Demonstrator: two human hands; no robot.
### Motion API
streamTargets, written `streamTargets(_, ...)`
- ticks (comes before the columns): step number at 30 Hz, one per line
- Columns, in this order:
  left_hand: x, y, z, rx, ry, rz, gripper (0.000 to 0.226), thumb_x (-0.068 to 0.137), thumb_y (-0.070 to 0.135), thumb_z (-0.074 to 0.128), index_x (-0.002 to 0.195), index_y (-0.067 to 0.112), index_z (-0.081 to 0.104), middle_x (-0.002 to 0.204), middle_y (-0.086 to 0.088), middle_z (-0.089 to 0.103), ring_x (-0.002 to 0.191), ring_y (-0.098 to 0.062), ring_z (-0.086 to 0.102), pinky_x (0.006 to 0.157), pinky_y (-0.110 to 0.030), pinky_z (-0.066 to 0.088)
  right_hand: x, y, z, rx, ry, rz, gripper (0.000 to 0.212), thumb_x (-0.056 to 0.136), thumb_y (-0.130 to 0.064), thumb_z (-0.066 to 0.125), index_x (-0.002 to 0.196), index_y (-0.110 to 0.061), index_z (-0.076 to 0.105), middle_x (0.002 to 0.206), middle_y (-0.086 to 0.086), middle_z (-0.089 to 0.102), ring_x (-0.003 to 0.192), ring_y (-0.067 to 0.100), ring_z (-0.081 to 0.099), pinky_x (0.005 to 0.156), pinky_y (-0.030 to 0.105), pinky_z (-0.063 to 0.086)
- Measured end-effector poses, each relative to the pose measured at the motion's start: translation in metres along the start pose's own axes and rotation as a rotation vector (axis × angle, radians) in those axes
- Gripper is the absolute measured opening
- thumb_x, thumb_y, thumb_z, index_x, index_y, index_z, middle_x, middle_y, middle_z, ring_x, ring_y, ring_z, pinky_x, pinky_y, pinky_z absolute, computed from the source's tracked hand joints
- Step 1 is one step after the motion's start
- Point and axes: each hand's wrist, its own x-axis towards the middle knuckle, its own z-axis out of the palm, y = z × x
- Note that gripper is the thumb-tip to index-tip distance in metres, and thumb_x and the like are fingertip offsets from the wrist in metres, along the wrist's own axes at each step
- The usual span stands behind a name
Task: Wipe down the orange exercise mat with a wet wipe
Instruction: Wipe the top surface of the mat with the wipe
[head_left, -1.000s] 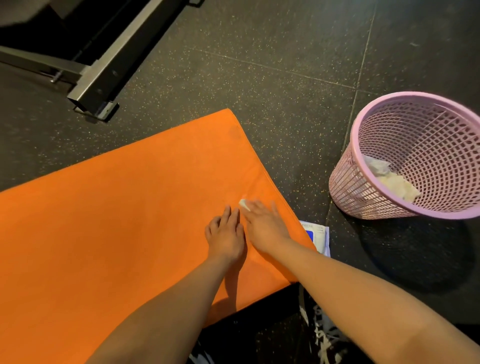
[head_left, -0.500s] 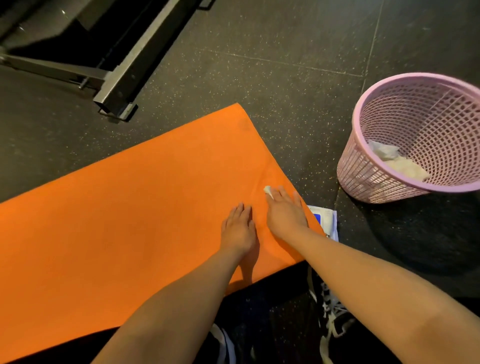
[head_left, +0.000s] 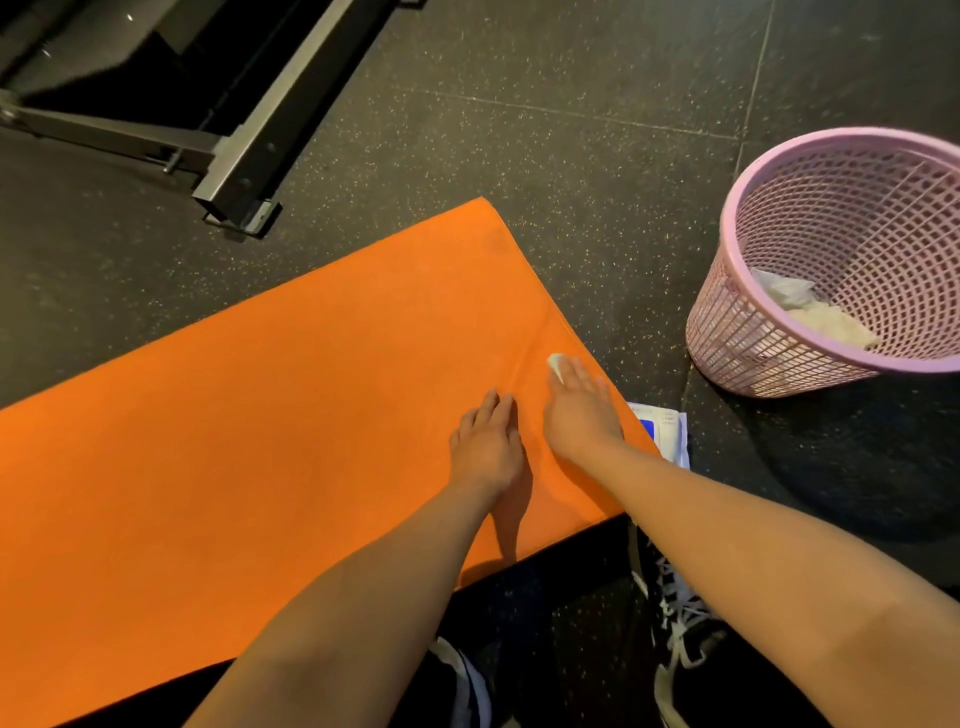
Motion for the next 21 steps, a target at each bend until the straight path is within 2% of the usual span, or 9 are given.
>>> streamTargets(4, 0.015, -0.003, -0.006, -0.006, 0.022, -0.029, 0.054, 0.106, 0.033, 0.033, 0.159, 0.033, 0.021, 0.168, 0.006, 0.011, 0.141, -0.031, 0.026, 0.108, -0.048, 0.026, 0.006, -0.017, 0.012, 0.018, -0.034, -0.234, 0.057, 0.108, -0.024, 0.03, 0.162, -0.022, 0.013, 0.17, -0.002, 0.0, 0.157, 0.019, -0.002, 0.124, 0.045, -0.002)
streamTargets(6, 0.024, -0.005, -0.006, -0.004, 0.035, -0.047, 0.053, 0.106, 0.035, 0.032, 0.158, 0.036, 0.021, 0.168, 0.007, 0.011, 0.138, -0.03, 0.029, 0.106, -0.048, 0.025, 0.015, -0.015, 0.011, 0.0, -0.036, -0.283, 0.054, 0.109, -0.029, 0.026, 0.162, -0.024, 0.013, 0.17, -0.004, 0.002, 0.156, 0.017, -0.004, 0.125, 0.046, -0.003)
streamTargets(8, 0.033, -0.006, -0.006, 0.013, 0.029, -0.056, 0.053, 0.106, 0.036, 0.031, 0.158, 0.037, 0.02, 0.168, 0.009, 0.01, 0.135, -0.029, 0.028, 0.105, -0.046, 0.023, 0.029, -0.012, 0.006, -0.026, -0.023, -0.214, 0.055, 0.11, -0.033, 0.022, 0.163, -0.024, 0.01, 0.17, -0.005, -0.001, 0.156, 0.016, -0.007, 0.125, 0.046, -0.005)
streamTargets(11, 0.047, -0.005, -0.006, 0.033, 0.036, -0.059, 0.054, 0.105, 0.035, 0.032, 0.158, 0.036, 0.02, 0.168, 0.009, 0.009, 0.133, -0.029, 0.027, 0.106, -0.046, 0.021, 0.052, -0.015, 0.0, -0.009, 0.01, -0.009, 0.056, 0.11, -0.034, 0.019, 0.162, -0.021, 0.005, 0.17, -0.003, -0.008, 0.155, 0.016, -0.012, 0.125, 0.047, -0.005)
streamTargets(12, 0.051, -0.005, -0.005, 0.028, 0.048, -0.06, 0.053, 0.105, 0.035, 0.032, 0.157, 0.036, 0.022, 0.168, 0.008, 0.009, 0.134, -0.029, 0.026, 0.106, -0.046, 0.021, 0.058, -0.022, 0.001, 0.002, -0.002, 0.002, 0.056, 0.11, -0.034, 0.02, 0.162, -0.021, 0.004, 0.17, -0.003, -0.009, 0.155, 0.016, -0.012, 0.125, 0.048, -0.005)
streamTargets(15, 0.063, -0.008, -0.005, 0.002, 0.092, -0.069, 0.052, 0.105, 0.039, 0.029, 0.157, 0.038, 0.024, 0.168, 0.008, 0.01, 0.137, -0.027, 0.023, 0.108, -0.047, 0.019, 0.067, -0.036, 0.006, 0.001, -0.049, -0.15, 0.055, 0.109, -0.031, 0.026, 0.162, -0.021, 0.011, 0.17, -0.002, -0.003, 0.156, 0.017, -0.007, 0.125, 0.05, 0.0)
streamTargets(17, 0.071, -0.011, -0.005, 0.012, 0.1, -0.065, 0.053, 0.104, 0.037, 0.032, 0.156, 0.038, 0.026, 0.167, 0.01, 0.011, 0.14, -0.027, 0.02, 0.109, -0.048, 0.018, 0.078, -0.025, 0.003, -0.047, -0.023, -0.192, 0.054, 0.109, -0.028, 0.026, 0.161, -0.022, 0.015, 0.17, -0.003, 0.001, 0.156, 0.017, -0.004, 0.125, 0.05, 0.0)
streamTargets(21, 0.077, -0.013, -0.004, -0.002, 0.092, -0.077, 0.053, 0.1, 0.037, 0.036, 0.153, 0.039, 0.03, 0.167, 0.011, 0.011, 0.144, -0.026, 0.018, 0.113, -0.053, 0.016, 0.101, 0.002, -0.013, 0.002, 0.034, 0.064, 0.058, 0.108, -0.026, 0.027, 0.163, -0.019, 0.008, 0.17, -0.002, -0.003, 0.156, 0.018, -0.007, 0.125, 0.049, -0.001)
